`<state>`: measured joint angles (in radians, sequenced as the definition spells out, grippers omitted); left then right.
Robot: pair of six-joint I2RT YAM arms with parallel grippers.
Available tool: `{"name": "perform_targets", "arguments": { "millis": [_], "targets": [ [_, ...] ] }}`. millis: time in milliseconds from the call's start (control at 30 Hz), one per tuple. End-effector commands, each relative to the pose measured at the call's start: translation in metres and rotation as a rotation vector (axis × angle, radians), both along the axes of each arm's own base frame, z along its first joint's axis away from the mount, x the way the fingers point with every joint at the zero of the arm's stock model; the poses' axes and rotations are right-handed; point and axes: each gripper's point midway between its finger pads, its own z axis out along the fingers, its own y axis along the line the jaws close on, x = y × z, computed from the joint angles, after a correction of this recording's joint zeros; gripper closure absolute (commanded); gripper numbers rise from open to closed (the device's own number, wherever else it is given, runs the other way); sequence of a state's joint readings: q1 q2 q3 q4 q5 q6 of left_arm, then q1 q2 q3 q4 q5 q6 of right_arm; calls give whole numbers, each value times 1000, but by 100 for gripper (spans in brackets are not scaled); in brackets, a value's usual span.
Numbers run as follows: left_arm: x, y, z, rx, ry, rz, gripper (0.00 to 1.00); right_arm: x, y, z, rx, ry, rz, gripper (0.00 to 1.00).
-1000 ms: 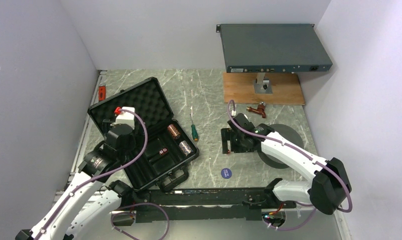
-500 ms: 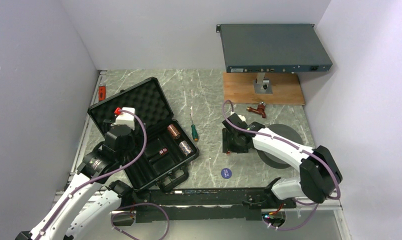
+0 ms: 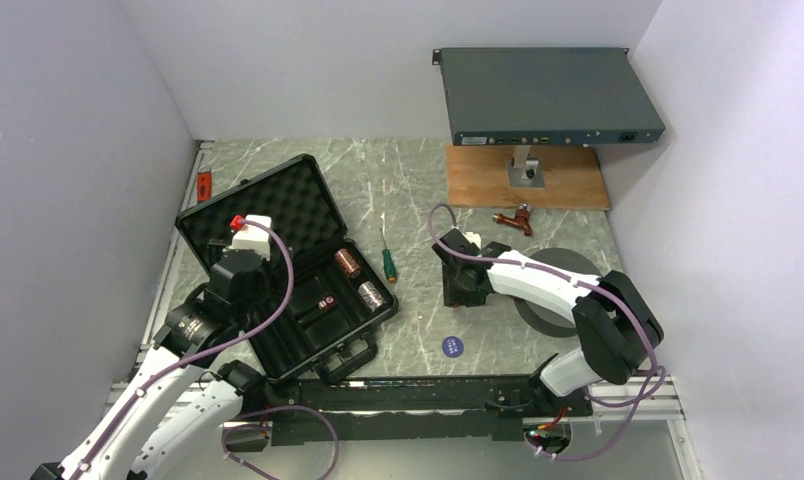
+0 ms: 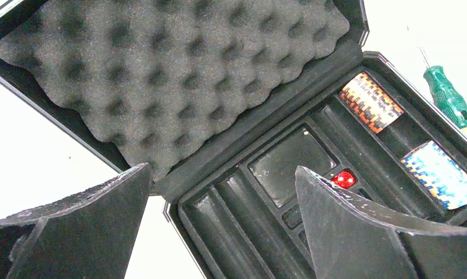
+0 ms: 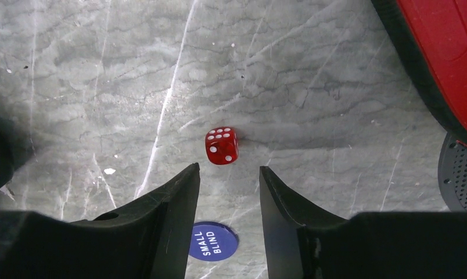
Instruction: Pack up texas hold em set
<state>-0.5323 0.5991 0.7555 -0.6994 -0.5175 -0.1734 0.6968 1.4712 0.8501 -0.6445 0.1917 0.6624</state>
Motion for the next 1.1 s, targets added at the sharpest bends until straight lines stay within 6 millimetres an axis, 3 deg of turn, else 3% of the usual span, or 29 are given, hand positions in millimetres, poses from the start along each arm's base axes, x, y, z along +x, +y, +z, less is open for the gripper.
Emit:
{"name": "perform_targets", "arguments": {
  "millis": [0,333,1067],
  "targets": [
    [4,-4,10,-18,-33,-15,0,20,10,11,4,-74,-14,56],
    [4,-4,8,-12,-27,-14,0,27,11,8,-36,-75,-2,65],
    [5,-5,5,-8,-11,-20,0,27,9,-2,-92,-60,17,68]
  ]
}}
